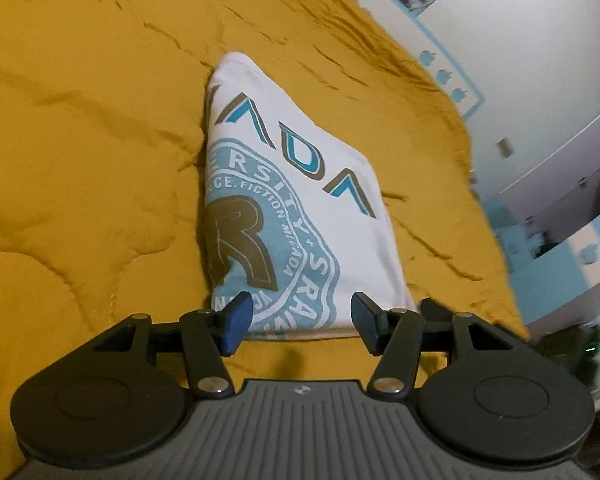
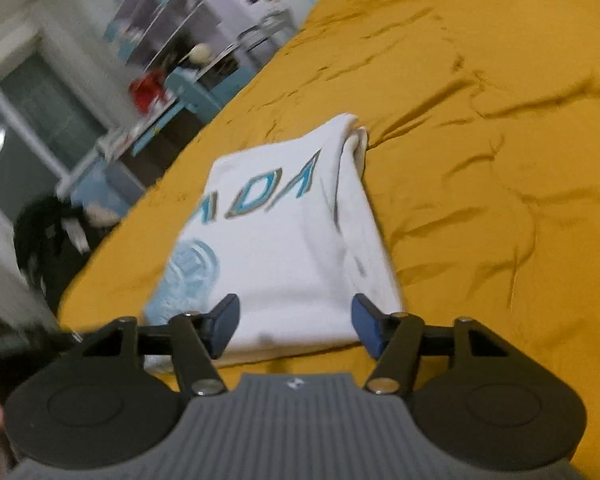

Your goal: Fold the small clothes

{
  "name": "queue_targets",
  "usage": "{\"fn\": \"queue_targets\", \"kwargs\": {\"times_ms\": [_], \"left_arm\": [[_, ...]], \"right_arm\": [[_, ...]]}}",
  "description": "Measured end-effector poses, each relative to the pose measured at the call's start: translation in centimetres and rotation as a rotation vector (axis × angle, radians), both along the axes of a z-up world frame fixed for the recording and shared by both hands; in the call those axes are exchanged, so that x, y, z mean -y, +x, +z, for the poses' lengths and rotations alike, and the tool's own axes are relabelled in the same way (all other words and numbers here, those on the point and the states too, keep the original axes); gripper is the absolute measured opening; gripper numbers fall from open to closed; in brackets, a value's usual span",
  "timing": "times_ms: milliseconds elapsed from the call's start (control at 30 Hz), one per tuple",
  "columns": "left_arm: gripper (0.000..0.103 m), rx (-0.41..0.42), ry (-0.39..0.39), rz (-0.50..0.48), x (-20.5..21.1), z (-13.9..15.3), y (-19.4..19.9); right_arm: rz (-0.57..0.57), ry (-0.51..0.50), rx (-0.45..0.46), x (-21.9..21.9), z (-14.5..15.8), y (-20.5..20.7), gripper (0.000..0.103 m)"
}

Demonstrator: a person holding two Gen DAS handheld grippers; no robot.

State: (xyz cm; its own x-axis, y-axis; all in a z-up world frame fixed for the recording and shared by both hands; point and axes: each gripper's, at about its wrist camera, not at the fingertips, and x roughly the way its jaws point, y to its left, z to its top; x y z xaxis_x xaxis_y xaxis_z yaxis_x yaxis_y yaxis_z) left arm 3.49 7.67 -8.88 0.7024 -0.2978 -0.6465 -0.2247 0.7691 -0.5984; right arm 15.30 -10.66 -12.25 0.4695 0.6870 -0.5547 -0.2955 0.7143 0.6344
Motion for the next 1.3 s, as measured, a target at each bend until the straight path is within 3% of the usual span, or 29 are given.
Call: {"fn": "queue_targets", "kwargs": {"times_ms": [67,167,267,333,533,733,900,1067,1300], "left_arm": [[0.069,-0.025,0.086,0.016,0.9,1.1,-0.5],[0.070,-0.041,0.229,0.033,2.6,3.1,-1.7],[0.075,-0.054,0.315,0.021,4.4,4.9,-3.1],[0.085,-0.058,0.348,0.020,5.6,6.2,-4.2],[0.088,-0.054,0.451,0.074,8.2,8.8,-7.0],[0.088,-0.045,0.404,0.106,8.5,9.1,-8.3],[0.088,-0.047,0.434,0.122,9.0,9.6,-8.6],[0.088,-0.067,0.394,0.137,8.7,9.6,-8.8],[0.087,-0.084,0.412,0.124,9.0,9.5,-8.8]], "right_arm": [[-0.021,-0.005,0.023,-0.4,1.8,-1.2,0.065],[-0.066,-0.129,0.102,-1.2,5.5,-4.0,0.083],[-0.096,-0.203,0.123,-2.1,8.3,-6.4,0.082],[-0.118,-0.280,0.154,-2.7,9.6,-7.8,0.082],[-0.134,-0.466,0.217,-4.0,11.1,-12.4,0.082],[-0.102,-0.604,0.237,-4.8,10.9,-14.5,0.082],[-0.086,-0.598,0.242,-5.0,11.6,-15.2,0.082],[-0.113,-0.606,0.259,-5.0,12.6,-15.5,0.082],[-0.115,-0.616,0.269,-5.3,12.9,-15.6,0.082]]}}
